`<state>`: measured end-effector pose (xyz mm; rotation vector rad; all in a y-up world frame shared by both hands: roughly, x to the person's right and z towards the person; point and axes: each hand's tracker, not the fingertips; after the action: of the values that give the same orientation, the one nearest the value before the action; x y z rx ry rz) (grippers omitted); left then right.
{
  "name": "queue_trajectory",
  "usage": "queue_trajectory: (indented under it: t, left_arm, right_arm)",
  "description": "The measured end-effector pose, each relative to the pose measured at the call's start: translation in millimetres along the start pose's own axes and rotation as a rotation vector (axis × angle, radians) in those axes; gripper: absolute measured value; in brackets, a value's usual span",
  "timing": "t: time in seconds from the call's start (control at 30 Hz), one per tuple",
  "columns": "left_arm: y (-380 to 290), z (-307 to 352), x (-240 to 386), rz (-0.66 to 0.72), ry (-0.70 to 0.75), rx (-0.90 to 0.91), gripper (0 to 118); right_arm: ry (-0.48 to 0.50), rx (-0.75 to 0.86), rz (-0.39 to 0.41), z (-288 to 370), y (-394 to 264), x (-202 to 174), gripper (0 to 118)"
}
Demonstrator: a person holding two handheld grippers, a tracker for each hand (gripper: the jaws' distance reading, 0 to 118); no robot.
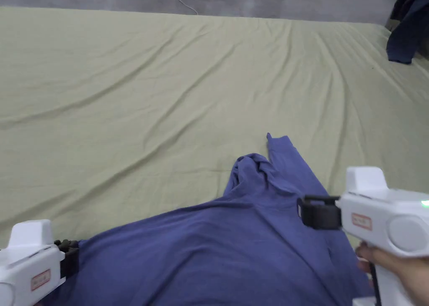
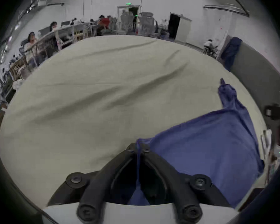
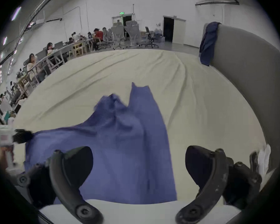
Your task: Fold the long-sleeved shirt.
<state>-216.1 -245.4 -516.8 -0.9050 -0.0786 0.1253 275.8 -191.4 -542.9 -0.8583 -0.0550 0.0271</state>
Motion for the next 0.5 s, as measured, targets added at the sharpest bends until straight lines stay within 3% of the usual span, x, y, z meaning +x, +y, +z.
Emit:
queue_trajectory:
  t: [0.1,0.13,0.2,0.23,0.27,0.3,0.37,0.5]
  left_arm:
    - [2,20,8,0.036,0.006,0.043,1]
    - [4,27,7,0.037,0.012,0.067,1]
    - [6,36,9,0.059,-0.004,0.087,1]
    - [7,40,9,0.072,-0.011,0.089,1]
    - [8,44,10,0.079,-0.013,0.091,1]
    - [8,48,10,0.087,-0.017,0.09,1]
    - [8,55,7,0.108,-0.03,0.101,1]
    - [12,86,7,0.158,-0.058,0.155,1]
  right_arm:
    - [-0.023,-0.156,0.105,-52,17,-5,116]
    - [-0.039,-0.207,0.131,-67,18,-10,106]
    - [-0.013,-0.25,0.175,-82,16,-19,69]
    - [-0.004,-0.281,0.193,-87,15,-22,36]
    - [0.023,-0.33,0.187,-91,16,-24,22]
    - [0.102,-0.309,0.129,-85,18,-25,11]
    - [0.042,-0.255,0.121,-61,22,-24,9]
    - [0.09,-0.069,0.079,13,24,-22,9]
